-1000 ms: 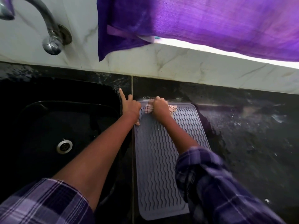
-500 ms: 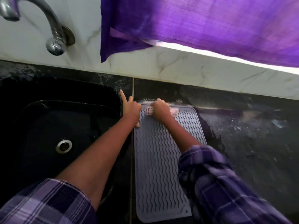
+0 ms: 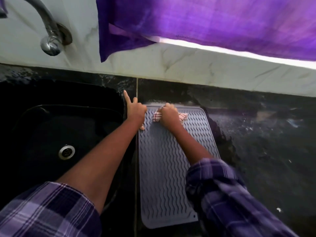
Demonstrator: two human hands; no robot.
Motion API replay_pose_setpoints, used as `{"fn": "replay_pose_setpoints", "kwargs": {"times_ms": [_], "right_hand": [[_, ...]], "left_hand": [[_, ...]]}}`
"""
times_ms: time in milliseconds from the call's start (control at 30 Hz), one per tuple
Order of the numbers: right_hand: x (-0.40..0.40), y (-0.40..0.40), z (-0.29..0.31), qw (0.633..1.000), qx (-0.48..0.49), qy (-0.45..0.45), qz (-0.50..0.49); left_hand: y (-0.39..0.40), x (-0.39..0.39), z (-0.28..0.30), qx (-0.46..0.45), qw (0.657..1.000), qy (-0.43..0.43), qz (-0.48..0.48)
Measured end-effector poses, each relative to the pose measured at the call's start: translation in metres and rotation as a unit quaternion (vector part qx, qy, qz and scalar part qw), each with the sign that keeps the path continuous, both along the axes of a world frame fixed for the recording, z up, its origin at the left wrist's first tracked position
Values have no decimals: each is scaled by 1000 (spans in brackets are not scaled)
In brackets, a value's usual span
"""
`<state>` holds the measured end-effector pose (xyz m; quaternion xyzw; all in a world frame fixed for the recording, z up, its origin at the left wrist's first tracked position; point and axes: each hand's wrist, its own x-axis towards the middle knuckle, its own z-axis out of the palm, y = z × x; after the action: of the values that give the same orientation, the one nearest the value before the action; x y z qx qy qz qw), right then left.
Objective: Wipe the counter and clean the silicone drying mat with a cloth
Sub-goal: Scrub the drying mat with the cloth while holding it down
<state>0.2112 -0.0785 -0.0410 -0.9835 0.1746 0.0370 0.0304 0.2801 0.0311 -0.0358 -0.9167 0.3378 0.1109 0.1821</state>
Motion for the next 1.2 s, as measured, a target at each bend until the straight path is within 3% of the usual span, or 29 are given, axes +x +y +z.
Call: {"fn": "replay_pose_setpoints", "kwargs": {"times_ms": [67, 133, 200, 300, 400, 467, 533, 633, 767, 933, 1000, 1067, 1133, 1200], "right_hand": [[-16, 8, -6, 1000, 5, 12, 12], [-41, 9, 1, 995, 86, 53, -2], [-65, 8, 16, 976, 161, 147, 2], [-72, 3, 36, 951, 177, 249, 52], [-50, -1, 42, 972, 174, 158, 12], [-41, 5, 34, 990, 121, 68, -1], [-45, 16, 17, 998, 51, 44, 15], [-63, 28, 1, 999, 5, 10, 45], [-117, 40, 1, 994, 74, 56, 61], [-134, 42, 35, 968, 134, 196, 78], [-127, 41, 39, 981, 145, 123, 41], [-127, 49, 26, 995, 76, 48, 32], [-139, 62, 7, 999, -1, 28, 47], [-152, 69, -1, 998, -11, 15, 57]], "left_hand": [[-1, 0, 0, 1, 1000, -4, 0], [0, 0, 1, -6, 1000, 1, -2], [2, 1, 4, -14, 1000, 7, -10], [9, -5, 7, -8, 999, -1, -31], [15, -23, 6, -40, 999, -17, -29], [16, -43, 5, -75, 997, 24, 24], [18, -63, 2, -53, 995, 73, 42], [29, -81, -9, -28, 997, 71, 18], [36, -89, -4, -28, 998, 47, 6], [48, -114, 4, -37, 999, 18, 9], [56, -131, 3, -51, 998, 37, 32], [64, -147, -3, -52, 996, 62, 39], [72, -159, -7, -44, 997, 62, 28], [74, -162, -5, -40, 997, 54, 29]]}}
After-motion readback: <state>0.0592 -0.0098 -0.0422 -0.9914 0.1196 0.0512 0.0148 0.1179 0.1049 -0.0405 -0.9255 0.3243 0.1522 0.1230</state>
